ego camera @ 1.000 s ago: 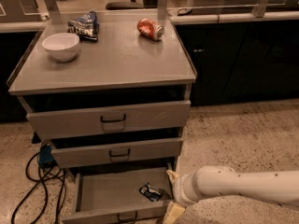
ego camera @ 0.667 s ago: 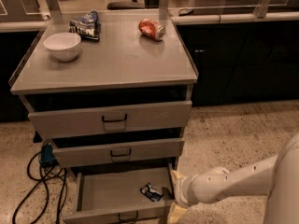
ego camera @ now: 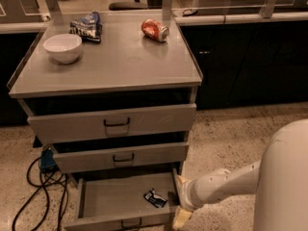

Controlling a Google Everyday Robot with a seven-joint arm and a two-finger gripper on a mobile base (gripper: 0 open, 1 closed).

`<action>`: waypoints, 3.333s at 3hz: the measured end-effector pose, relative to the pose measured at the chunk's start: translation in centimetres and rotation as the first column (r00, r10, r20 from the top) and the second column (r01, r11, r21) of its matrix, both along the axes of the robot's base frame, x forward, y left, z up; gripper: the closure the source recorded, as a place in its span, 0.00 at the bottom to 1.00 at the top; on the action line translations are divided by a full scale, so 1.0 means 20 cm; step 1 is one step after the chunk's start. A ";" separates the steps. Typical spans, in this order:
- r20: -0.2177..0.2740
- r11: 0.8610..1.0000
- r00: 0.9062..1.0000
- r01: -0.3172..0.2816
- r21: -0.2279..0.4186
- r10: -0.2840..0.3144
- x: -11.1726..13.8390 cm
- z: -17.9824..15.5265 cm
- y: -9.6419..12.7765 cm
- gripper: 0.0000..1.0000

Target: Pick rxbar blueberry from bottom drawer and place on counter

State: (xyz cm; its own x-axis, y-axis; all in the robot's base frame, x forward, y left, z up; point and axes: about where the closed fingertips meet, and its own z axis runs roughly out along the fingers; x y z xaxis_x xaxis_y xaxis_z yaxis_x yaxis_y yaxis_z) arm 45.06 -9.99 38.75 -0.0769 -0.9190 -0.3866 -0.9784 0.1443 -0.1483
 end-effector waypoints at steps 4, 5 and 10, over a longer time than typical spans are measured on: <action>-0.093 1.000 0.996 -0.001 -0.016 -0.001 0.37 -0.51 0.09 0.00; -0.100 0.998 0.993 0.061 -0.025 -0.063 0.33 -0.66 0.06 0.00; -0.109 0.983 0.994 0.049 0.179 -0.030 0.40 -1.00 0.36 0.00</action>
Offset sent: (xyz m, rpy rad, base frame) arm 0.1450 0.0445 -0.1457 -0.0314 0.0958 0.0629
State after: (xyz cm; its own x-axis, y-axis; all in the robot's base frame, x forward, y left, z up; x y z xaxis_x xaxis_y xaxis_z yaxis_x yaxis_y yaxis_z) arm 53.00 -2.82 18.84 -0.1608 -0.8302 -0.5338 -0.9801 0.1982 -0.0130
